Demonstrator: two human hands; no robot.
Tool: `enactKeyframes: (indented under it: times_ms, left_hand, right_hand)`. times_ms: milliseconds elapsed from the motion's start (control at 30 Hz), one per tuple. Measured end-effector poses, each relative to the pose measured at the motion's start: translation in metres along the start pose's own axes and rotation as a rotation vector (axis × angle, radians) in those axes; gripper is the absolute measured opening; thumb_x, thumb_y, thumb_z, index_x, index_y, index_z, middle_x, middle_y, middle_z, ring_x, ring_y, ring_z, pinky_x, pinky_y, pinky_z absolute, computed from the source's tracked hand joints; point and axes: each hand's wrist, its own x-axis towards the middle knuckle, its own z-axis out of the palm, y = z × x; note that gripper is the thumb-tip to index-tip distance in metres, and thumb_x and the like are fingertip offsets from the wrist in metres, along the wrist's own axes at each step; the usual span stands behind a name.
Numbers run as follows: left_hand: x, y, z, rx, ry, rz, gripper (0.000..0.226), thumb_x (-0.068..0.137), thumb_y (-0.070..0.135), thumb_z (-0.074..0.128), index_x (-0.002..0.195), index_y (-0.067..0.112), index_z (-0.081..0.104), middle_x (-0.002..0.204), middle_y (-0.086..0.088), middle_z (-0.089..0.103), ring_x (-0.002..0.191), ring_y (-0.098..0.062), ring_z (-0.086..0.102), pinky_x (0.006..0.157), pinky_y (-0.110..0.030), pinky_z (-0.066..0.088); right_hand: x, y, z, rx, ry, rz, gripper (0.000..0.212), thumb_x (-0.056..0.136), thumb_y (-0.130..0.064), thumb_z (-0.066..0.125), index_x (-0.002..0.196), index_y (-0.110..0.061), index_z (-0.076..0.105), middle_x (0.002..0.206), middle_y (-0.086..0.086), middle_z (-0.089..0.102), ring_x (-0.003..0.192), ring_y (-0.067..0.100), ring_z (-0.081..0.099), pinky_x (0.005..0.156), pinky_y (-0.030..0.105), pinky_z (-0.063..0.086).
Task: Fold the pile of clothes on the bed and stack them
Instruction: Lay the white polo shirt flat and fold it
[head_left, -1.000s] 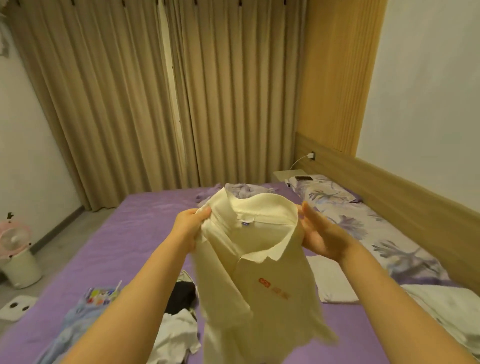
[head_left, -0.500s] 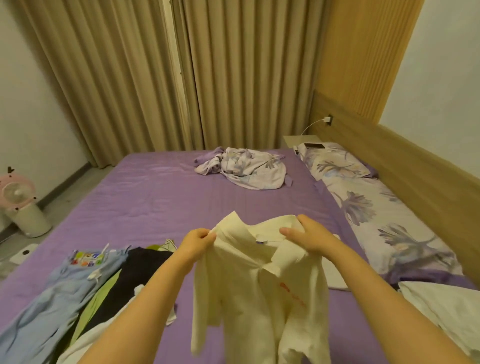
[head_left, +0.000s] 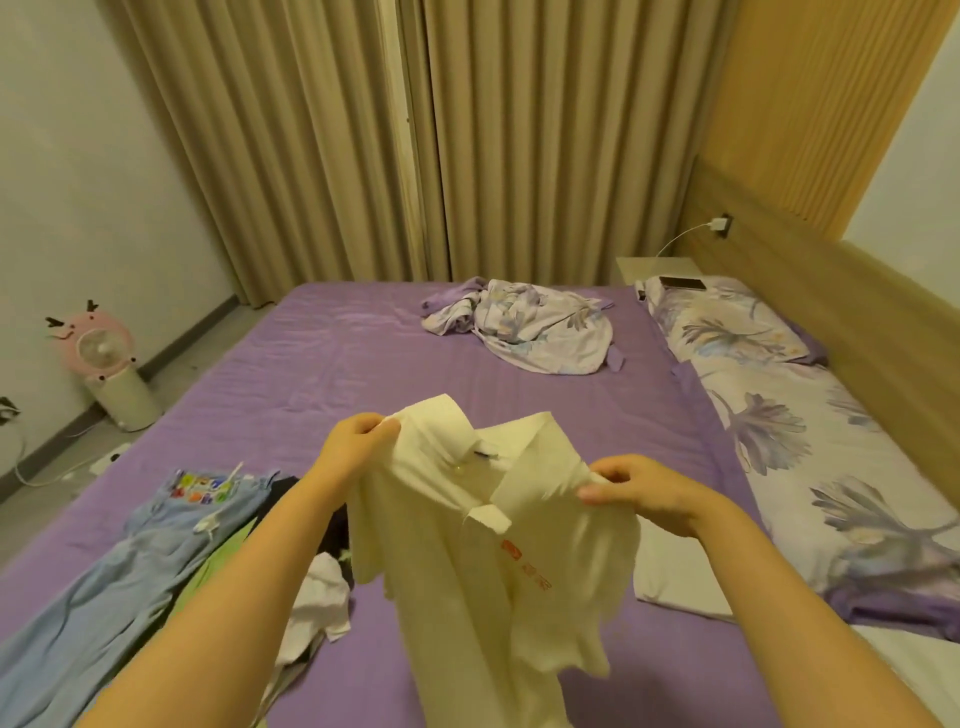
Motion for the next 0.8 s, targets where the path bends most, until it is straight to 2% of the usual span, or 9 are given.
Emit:
enactKeyframes:
  times_ms: [67,133,200,300,367,467,567,667,800]
  left_hand:
    - [-0.002,0.002,-0.012,0.035,-0.001,0.073,0.03,0.094,0.027,0.057,0.073,0.007,0.048,0.071,-0.01,0.033,0.064,-0.018,0.028,0.056,-0.031,0.02]
    - [-0.004,0.005,-0.024,-0.001,-0.021,0.094,0.036,0.091,0.031,0.063,0.075,-0.002,0.056,0.067,-0.006,0.039,0.063,-0.017,0.034,0.057,-0.03,0.025]
    - [-0.006,0.012,-0.037,-0.044,-0.059,0.097,0.04,0.087,0.035,0.068,0.081,-0.004,0.059,0.069,-0.005,0.046,0.065,-0.016,0.04,0.061,-0.03,0.03]
    - [-0.01,0.029,-0.058,-0.099,-0.154,0.126,0.034,0.083,0.039,0.071,0.082,0.005,0.068,0.073,-0.005,0.061,0.067,-0.014,0.055,0.066,-0.029,0.043]
    - [-0.014,0.042,-0.071,-0.119,-0.195,0.155,0.027,0.08,0.041,0.073,0.077,0.014,0.072,0.072,0.0,0.067,0.066,-0.011,0.06,0.064,-0.026,0.049]
    - [-0.021,0.062,-0.089,-0.09,-0.263,0.232,0.028,0.077,0.045,0.075,0.071,0.018,0.071,0.069,0.002,0.065,0.063,-0.01,0.059,0.061,-0.022,0.048]
    - [-0.027,0.075,-0.106,-0.111,-0.31,0.311,0.021,0.076,0.041,0.076,0.071,0.021,0.072,0.07,0.004,0.066,0.065,-0.01,0.061,0.062,-0.02,0.048]
    - [-0.032,0.08,-0.123,-0.208,-0.312,0.327,0.021,0.077,0.035,0.077,0.089,0.017,0.076,0.088,-0.004,0.073,0.082,-0.017,0.069,0.075,-0.028,0.054]
    - [-0.039,0.088,-0.143,-0.176,-0.337,0.314,0.024,0.071,0.032,0.072,0.086,0.013,0.076,0.093,-0.005,0.073,0.084,-0.012,0.066,0.082,-0.03,0.049]
  right_hand:
    - [0.001,-0.014,-0.001,0.085,0.087,-0.057,0.03,0.08,-0.037,0.07,0.089,-0.008,0.069,0.087,0.003,0.07,0.078,0.013,0.067,0.065,0.021,0.051]
    - [0.002,-0.031,0.0,0.122,0.164,-0.115,0.023,0.088,-0.032,0.064,0.096,-0.011,0.07,0.093,0.009,0.072,0.081,0.018,0.068,0.069,0.028,0.056]
    - [0.001,-0.049,0.001,0.113,0.249,-0.156,0.031,0.086,-0.032,0.066,0.1,-0.005,0.068,0.096,0.016,0.07,0.081,0.022,0.066,0.073,0.034,0.054]
    - [-0.004,-0.078,-0.002,0.092,0.336,-0.16,0.042,0.077,-0.034,0.074,0.093,0.003,0.066,0.088,0.017,0.07,0.075,0.022,0.065,0.071,0.035,0.052]
    - [-0.011,-0.098,-0.004,0.069,0.346,-0.147,0.033,0.075,-0.032,0.076,0.09,-0.003,0.071,0.088,0.015,0.073,0.072,0.022,0.067,0.069,0.032,0.054]
    - [-0.019,-0.127,-0.002,0.022,0.414,-0.155,0.028,0.069,-0.037,0.079,0.079,-0.011,0.075,0.076,0.009,0.073,0.061,0.015,0.066,0.055,0.023,0.053]
    - [-0.028,-0.148,0.004,-0.082,0.513,-0.165,0.032,0.07,-0.042,0.079,0.073,-0.011,0.074,0.068,0.006,0.07,0.057,0.014,0.062,0.054,0.023,0.048]
    - [-0.048,-0.164,0.013,0.013,0.413,-0.177,0.036,0.066,-0.041,0.077,0.084,-0.011,0.076,0.082,0.01,0.074,0.066,0.017,0.069,0.057,0.024,0.054]
    - [-0.074,-0.177,0.022,0.047,0.373,-0.162,0.041,0.062,-0.034,0.079,0.099,-0.016,0.075,0.094,0.009,0.074,0.082,0.019,0.072,0.067,0.027,0.058]
